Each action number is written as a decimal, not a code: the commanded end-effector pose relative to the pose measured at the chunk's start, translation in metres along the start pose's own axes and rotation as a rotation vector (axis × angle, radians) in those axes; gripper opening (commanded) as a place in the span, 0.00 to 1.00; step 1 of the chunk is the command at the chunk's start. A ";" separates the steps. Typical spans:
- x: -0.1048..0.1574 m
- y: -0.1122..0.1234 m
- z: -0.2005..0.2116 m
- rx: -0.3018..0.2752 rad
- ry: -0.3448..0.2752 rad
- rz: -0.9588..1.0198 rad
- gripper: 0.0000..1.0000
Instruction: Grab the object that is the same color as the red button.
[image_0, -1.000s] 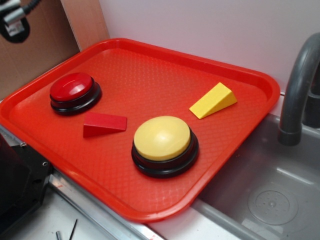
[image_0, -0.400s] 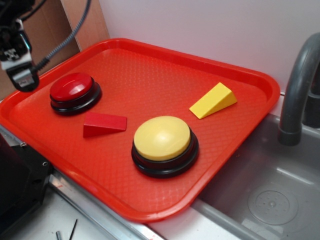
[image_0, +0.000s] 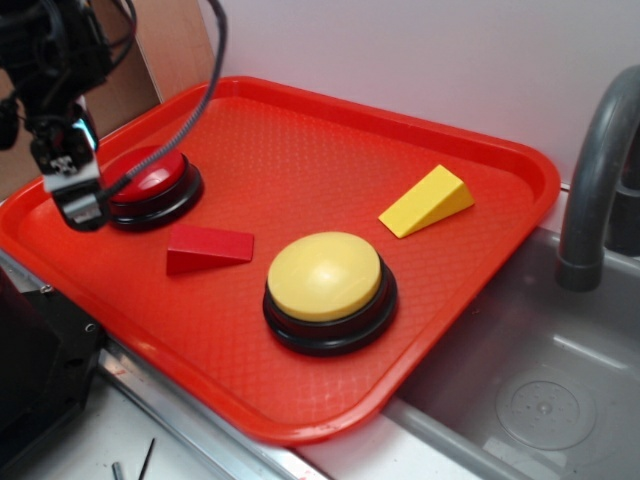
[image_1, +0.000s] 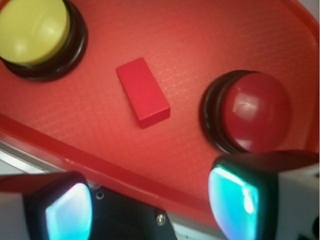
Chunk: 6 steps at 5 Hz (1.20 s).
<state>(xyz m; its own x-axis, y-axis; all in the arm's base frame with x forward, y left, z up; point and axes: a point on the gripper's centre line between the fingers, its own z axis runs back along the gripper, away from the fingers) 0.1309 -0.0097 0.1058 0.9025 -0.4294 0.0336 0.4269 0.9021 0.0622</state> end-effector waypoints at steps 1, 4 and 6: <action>0.021 0.010 -0.033 0.031 0.032 -0.065 1.00; 0.039 0.012 -0.067 0.052 0.069 -0.191 1.00; 0.032 0.011 -0.083 0.017 0.097 -0.207 0.94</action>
<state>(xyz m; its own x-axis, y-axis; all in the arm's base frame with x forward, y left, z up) 0.1660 -0.0107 0.0230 0.8015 -0.5908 -0.0922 0.5970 0.7995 0.0665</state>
